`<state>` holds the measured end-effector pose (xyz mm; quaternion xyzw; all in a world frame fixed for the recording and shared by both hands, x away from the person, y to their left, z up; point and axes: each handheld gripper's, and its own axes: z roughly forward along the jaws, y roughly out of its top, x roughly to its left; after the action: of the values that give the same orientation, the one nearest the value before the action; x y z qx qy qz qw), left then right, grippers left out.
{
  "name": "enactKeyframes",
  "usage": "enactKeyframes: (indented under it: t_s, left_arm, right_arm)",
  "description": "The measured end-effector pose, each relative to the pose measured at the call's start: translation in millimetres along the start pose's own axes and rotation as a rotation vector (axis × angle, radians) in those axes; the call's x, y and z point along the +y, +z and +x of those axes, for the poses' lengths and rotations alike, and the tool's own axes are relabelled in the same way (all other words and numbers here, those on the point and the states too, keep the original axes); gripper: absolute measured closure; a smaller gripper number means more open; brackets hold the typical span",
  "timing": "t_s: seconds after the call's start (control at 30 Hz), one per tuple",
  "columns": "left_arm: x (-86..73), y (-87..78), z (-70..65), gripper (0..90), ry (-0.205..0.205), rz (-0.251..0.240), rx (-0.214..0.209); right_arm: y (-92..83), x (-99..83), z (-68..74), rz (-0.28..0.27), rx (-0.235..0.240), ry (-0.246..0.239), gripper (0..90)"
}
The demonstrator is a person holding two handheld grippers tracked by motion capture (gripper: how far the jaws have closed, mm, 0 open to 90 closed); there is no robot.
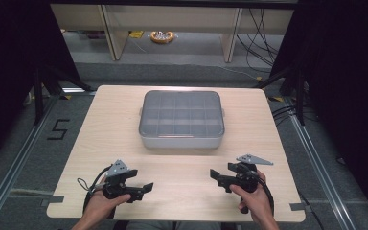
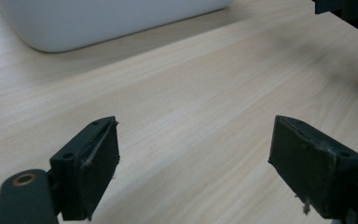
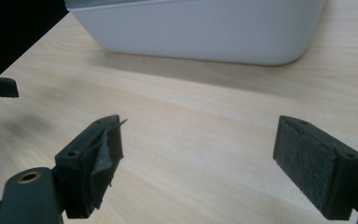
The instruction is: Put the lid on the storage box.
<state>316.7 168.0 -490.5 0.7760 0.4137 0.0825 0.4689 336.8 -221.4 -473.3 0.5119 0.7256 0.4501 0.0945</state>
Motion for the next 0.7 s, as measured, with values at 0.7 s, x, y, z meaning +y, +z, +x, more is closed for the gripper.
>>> enactKeyframes:
  t_s: [0.7]
  left_arm:
    - [-17.3, -2.2, -26.8, 15.3, 0.052, 0.071, -0.050]
  right_arm:
    - [-14.7, -37.6, 14.5, 0.050, 0.038, -0.024, 16.7]
